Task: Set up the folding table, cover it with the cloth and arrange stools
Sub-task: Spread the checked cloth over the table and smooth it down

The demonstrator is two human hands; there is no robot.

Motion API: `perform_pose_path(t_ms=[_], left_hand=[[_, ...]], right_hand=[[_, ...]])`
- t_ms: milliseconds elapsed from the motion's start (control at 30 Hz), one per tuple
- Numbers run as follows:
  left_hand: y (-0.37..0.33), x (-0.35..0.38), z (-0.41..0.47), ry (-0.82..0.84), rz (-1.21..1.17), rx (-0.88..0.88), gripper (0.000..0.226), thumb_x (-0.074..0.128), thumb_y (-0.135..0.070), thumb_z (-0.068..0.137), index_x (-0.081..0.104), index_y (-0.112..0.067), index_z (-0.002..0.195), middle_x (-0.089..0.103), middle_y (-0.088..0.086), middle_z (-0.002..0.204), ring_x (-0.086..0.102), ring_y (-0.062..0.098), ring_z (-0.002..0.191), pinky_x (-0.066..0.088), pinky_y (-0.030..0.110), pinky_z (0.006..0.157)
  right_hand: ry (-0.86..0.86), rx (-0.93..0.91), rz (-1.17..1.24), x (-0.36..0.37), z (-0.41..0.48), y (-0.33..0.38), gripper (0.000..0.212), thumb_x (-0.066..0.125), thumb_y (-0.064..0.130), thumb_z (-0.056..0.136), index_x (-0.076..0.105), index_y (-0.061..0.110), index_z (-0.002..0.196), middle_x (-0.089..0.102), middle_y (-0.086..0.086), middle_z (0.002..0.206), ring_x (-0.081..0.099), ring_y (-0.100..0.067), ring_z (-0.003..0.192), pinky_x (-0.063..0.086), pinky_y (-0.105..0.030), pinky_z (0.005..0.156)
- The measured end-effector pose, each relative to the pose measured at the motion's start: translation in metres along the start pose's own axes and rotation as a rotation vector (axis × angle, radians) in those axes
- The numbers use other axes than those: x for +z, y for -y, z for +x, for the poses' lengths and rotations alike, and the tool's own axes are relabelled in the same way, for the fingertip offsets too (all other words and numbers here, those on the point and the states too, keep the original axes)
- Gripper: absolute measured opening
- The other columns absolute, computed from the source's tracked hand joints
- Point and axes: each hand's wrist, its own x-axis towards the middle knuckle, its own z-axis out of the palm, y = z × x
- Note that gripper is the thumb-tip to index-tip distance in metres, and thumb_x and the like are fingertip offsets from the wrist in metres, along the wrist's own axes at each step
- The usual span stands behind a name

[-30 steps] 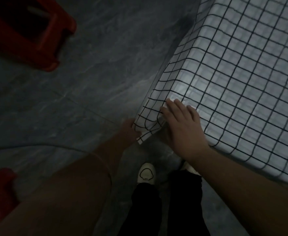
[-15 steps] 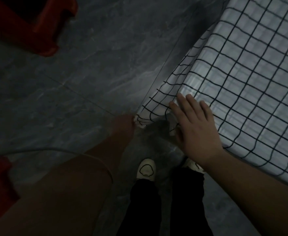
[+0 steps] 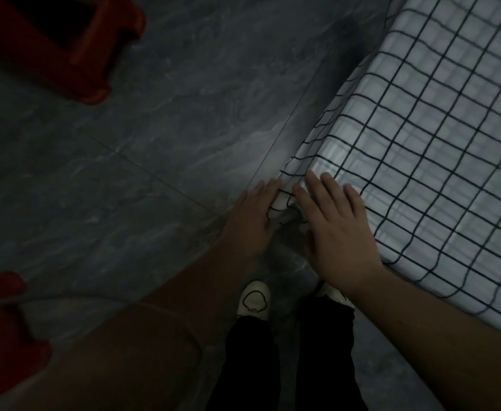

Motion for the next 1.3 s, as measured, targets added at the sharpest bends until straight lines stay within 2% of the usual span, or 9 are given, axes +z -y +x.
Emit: perform_pose_path(t_ms=[100, 233, 400, 467, 600, 800, 967, 1133, 1300], left_hand=[[0.003, 0.002, 0.012, 0.065, -0.016, -0.073, 0.049, 0.052, -0.013, 0.098, 0.046, -0.02, 0.146, 0.054, 0.01, 0.144, 0.049, 0.03, 0.131, 0.032, 0.036, 0.11], [0.012, -0.006, 0.016, 0.253, 0.1, -0.092, 0.043, 0.051, -0.024, 0.099, 0.054, -0.013, 0.14, 0.065, 0.016, 0.126, 0.062, 0.034, 0.113, 0.042, 0.035, 0.094], [0.019, -0.023, 0.027, 0.358, 0.183, -0.165, 0.043, 0.051, -0.033, 0.102, 0.055, -0.012, 0.139, 0.061, -0.014, 0.093, 0.053, -0.004, 0.078, 0.043, 0.01, 0.081], [0.021, -0.025, 0.029, 0.418, 0.274, -0.121, 0.038, 0.054, -0.029, 0.102, 0.057, -0.015, 0.137, 0.067, -0.002, 0.111, 0.059, 0.006, 0.091, 0.043, 0.023, 0.094], [0.016, -0.025, 0.026, 0.432, 0.253, -0.251, 0.04, 0.059, -0.028, 0.098, 0.056, -0.022, 0.137, 0.063, 0.005, 0.132, 0.06, 0.022, 0.116, 0.039, 0.024, 0.089], [0.037, -0.008, 0.016, 0.419, 0.362, -0.347, 0.037, 0.053, -0.04, 0.098, 0.058, -0.027, 0.133, 0.061, 0.005, 0.133, 0.058, 0.028, 0.121, 0.044, 0.038, 0.1], [0.066, 0.013, 0.011, 0.295, 0.259, -0.417, 0.031, 0.05, -0.024, 0.101, 0.061, -0.014, 0.128, 0.063, 0.013, 0.128, 0.058, 0.034, 0.12, 0.043, 0.038, 0.097], [0.069, 0.007, 0.007, 0.272, 0.085, -0.5, 0.073, 0.065, -0.024, 0.094, 0.026, -0.018, 0.156, 0.034, 0.01, 0.156, 0.034, 0.032, 0.143, 0.027, 0.044, 0.116], [0.081, -0.007, -0.003, 0.231, -0.027, -0.526, 0.073, 0.07, -0.045, 0.075, 0.046, -0.027, 0.142, 0.053, 0.004, 0.141, 0.053, 0.029, 0.126, 0.046, 0.051, 0.103]], right_hand=[[0.024, -0.013, -0.004, 0.0, -0.001, -0.001, 0.089, 0.065, 0.032, 0.086, 0.015, 0.019, 0.159, 0.009, -0.009, 0.167, 0.004, -0.031, 0.154, 0.007, -0.053, 0.123], [0.088, -0.041, 0.012, -0.007, -0.002, -0.003, 0.094, 0.063, 0.034, 0.088, 0.003, 0.019, 0.16, 0.0, -0.008, 0.168, -0.003, -0.031, 0.154, 0.005, -0.054, 0.123], [0.142, -0.064, 0.055, -0.019, -0.002, -0.004, 0.104, 0.067, 0.032, 0.085, -0.009, 0.021, 0.157, -0.005, -0.008, 0.167, -0.007, -0.029, 0.154, 0.007, -0.054, 0.123], [0.119, -0.064, 0.058, -0.018, -0.003, -0.004, 0.103, 0.067, 0.034, 0.086, -0.007, 0.021, 0.156, -0.003, -0.008, 0.167, -0.006, -0.028, 0.154, 0.007, -0.053, 0.123], [0.104, -0.066, 0.05, -0.013, -0.003, -0.004, 0.101, 0.066, 0.033, 0.087, -0.005, 0.021, 0.158, -0.004, -0.007, 0.167, -0.01, -0.027, 0.153, 0.002, -0.051, 0.123], [0.053, -0.06, -0.003, -0.001, -0.003, -0.006, 0.103, 0.071, 0.04, 0.084, 0.005, 0.02, 0.16, 0.0, -0.007, 0.168, -0.004, -0.027, 0.154, 0.005, -0.051, 0.123], [0.009, -0.069, -0.055, 0.01, -0.004, -0.008, 0.109, 0.071, 0.048, 0.082, 0.0, 0.019, 0.16, -0.002, -0.008, 0.168, -0.003, -0.029, 0.154, 0.008, -0.054, 0.123], [0.043, -0.049, -0.022, 0.0, -0.004, -0.002, 0.107, 0.074, 0.04, 0.08, 0.006, 0.017, 0.16, 0.003, -0.01, 0.167, 0.0, -0.031, 0.154, 0.011, -0.055, 0.123], [0.094, -0.026, 0.071, -0.022, -0.006, 0.008, 0.099, 0.069, 0.027, 0.082, 0.008, 0.019, 0.16, 0.0, -0.007, 0.168, -0.008, -0.029, 0.154, 0.004, -0.052, 0.124]])
